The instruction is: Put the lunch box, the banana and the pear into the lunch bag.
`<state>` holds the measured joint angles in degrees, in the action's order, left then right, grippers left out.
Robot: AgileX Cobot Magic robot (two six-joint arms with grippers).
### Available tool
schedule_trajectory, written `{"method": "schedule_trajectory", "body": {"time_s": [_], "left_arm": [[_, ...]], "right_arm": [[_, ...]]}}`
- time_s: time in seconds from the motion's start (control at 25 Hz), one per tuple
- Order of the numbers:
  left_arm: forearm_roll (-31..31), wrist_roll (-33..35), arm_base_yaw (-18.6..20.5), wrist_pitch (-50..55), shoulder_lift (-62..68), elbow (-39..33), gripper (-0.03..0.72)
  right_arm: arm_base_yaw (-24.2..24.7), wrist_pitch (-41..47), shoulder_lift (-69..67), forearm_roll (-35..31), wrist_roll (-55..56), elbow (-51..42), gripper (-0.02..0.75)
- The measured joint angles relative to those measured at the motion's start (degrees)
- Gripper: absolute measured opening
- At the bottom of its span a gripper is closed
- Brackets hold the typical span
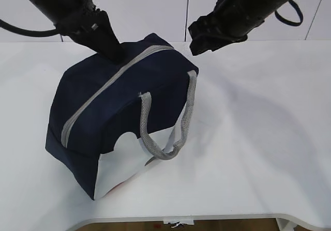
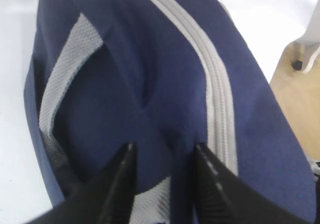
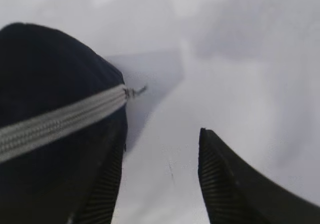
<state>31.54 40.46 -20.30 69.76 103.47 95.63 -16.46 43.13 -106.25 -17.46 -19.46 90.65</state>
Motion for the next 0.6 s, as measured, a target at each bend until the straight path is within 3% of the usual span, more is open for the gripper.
{"method": "schedule_trajectory", "body": {"time_s": [0.28, 0.6], "left_arm": [[-2.37, -3.58, 0.00, -0.11, -0.34, 0.11, 0.365], [-7.79, -9.65, 0.00, -0.11, -3.22, 0.19, 0.482]], "right_arm": [[0.00, 18.02, 0.00, 11.38, 8.18, 8.02, 0.379], [0.09, 27.22, 0.00, 18.14, 10.46, 9.69, 0.363]]}}
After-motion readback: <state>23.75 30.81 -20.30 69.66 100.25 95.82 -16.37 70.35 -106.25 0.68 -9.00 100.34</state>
